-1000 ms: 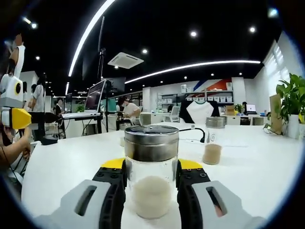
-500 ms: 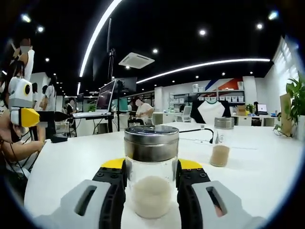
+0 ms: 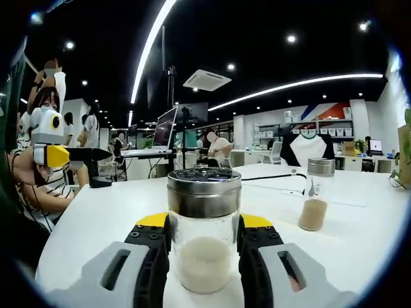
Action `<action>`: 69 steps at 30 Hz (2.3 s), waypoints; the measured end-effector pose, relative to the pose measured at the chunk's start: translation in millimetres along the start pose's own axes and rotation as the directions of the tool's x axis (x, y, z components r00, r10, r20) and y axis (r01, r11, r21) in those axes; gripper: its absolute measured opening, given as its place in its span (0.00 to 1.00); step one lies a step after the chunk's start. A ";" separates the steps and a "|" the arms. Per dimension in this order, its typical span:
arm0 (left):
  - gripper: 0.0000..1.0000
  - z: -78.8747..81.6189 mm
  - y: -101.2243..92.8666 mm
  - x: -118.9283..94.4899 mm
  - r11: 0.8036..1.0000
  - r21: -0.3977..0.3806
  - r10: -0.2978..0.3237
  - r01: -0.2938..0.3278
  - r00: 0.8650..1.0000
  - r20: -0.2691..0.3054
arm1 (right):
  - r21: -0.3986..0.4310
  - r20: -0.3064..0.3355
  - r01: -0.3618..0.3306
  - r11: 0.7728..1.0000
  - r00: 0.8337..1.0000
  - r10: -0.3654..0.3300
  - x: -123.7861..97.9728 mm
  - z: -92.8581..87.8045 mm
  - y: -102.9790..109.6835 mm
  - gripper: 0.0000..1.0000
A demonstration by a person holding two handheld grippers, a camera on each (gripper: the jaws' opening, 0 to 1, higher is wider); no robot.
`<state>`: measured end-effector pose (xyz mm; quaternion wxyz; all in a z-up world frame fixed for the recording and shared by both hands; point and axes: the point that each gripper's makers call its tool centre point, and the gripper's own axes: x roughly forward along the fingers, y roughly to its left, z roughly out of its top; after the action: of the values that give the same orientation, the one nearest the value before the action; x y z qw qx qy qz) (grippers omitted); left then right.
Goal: Rotate the seasoning bottle until the label or dispensing opening points toward the visible target arrow and the bottle remains upright within the marked orientation range
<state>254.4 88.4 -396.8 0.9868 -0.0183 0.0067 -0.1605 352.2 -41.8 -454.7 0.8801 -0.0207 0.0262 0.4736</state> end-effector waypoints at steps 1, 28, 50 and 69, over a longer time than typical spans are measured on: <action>0.98 0.0 0.0 0.0 1.000 0.000 0.000 0.000 1.000 -0.001 | -0.002 -0.001 -0.007 1.000 1.000 0.007 0.0 0.1 0.6 0.39; 0.97 2.1 1.4 -2.9 1.000 0.007 0.002 -0.002 1.000 -0.001 | -0.010 -0.008 -0.156 0.988 0.988 0.156 0.1 -0.9 6.1 0.39; 0.97 0.2 -0.6 -4.6 1.000 0.020 -0.002 0.002 1.000 -0.012 | 0.100 0.030 0.032 0.994 0.999 -0.035 -30.3 3.1 0.9 0.54; 0.97 -2.5 -2.4 -4.9 1.000 0.009 -0.005 0.005 1.000 -0.017 | 0.050 0.043 0.344 0.938 0.937 -0.346 -29.2 12.6 1.7 0.51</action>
<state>248.9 87.5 -399.3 0.9864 -0.0127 0.0144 -0.1633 335.1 -64.4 -440.3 0.9501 0.0056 0.0096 0.3116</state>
